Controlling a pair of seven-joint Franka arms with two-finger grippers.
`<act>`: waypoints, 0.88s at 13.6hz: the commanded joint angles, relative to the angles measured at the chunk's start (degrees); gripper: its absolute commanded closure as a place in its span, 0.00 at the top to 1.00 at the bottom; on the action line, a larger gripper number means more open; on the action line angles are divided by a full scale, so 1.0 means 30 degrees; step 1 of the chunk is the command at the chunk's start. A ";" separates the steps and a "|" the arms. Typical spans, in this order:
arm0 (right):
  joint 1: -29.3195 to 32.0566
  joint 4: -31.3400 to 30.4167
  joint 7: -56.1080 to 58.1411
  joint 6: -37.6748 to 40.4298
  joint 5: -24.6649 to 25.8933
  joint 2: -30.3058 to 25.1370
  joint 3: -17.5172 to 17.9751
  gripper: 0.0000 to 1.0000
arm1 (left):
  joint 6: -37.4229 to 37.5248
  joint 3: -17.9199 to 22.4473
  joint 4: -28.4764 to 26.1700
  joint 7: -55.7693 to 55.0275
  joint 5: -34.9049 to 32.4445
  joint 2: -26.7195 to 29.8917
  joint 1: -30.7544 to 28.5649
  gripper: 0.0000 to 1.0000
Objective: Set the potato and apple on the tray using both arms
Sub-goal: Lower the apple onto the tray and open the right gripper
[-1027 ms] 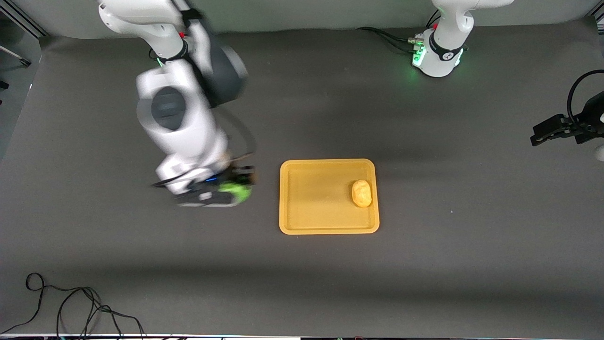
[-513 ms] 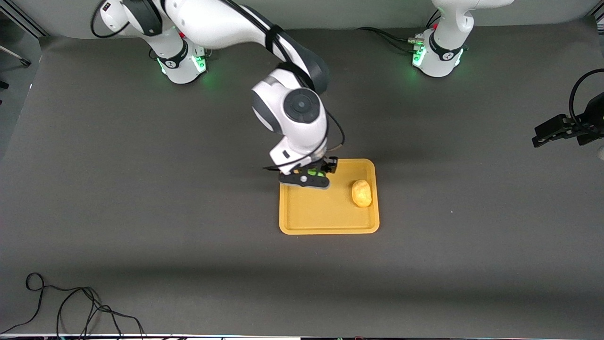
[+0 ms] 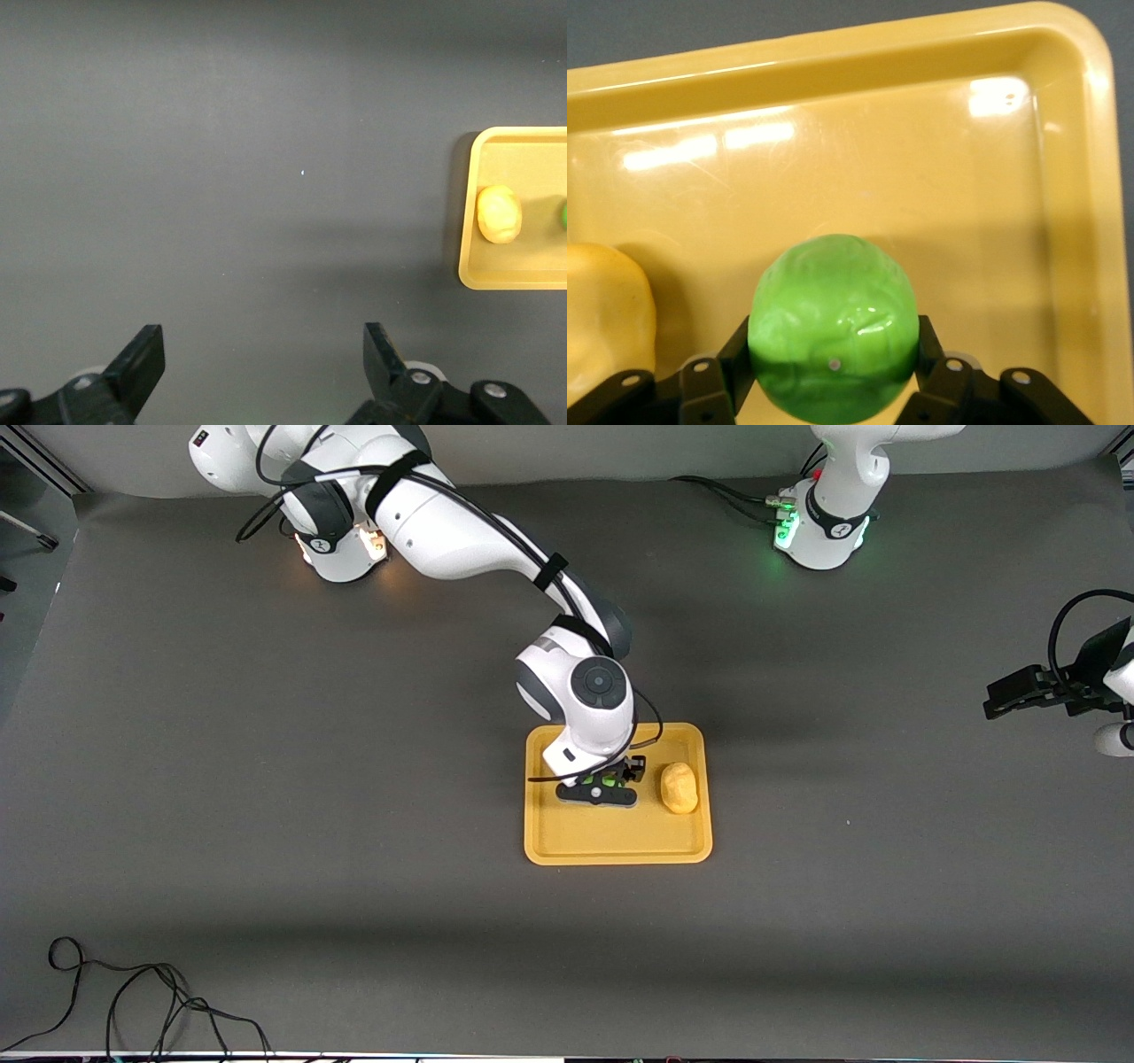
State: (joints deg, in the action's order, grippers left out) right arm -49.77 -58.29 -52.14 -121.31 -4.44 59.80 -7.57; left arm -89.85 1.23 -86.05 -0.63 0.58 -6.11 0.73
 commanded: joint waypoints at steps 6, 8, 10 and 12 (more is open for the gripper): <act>-0.0051 0.0944 -0.1279 -0.0668 0.0719 0.1044 -0.0115 0.90 | 0.0007 0.0292 0.1057 0.0181 -0.0224 -0.0074 -0.0037 1.00; -0.0051 0.1003 -0.1922 -0.0086 0.0690 0.0693 -0.0056 1.00 | -0.0488 0.0292 0.1145 0.0268 -0.0339 -0.0103 -0.0097 1.00; -0.0022 0.1061 -0.2072 0.1842 0.0661 -0.0182 -0.0056 1.00 | -0.0287 0.0263 0.0940 0.0239 -0.0049 -0.0220 -0.0155 1.00; 0.0212 0.1033 -0.2014 0.3804 0.0544 -0.2082 -0.0026 1.00 | -0.0286 0.0234 0.1085 0.0239 -0.0046 -0.0162 -0.0010 1.00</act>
State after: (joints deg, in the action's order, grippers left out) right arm -49.60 -54.51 -56.63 -116.13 -3.46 59.78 -7.83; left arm -90.84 2.04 -83.71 -0.57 0.45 -6.51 0.39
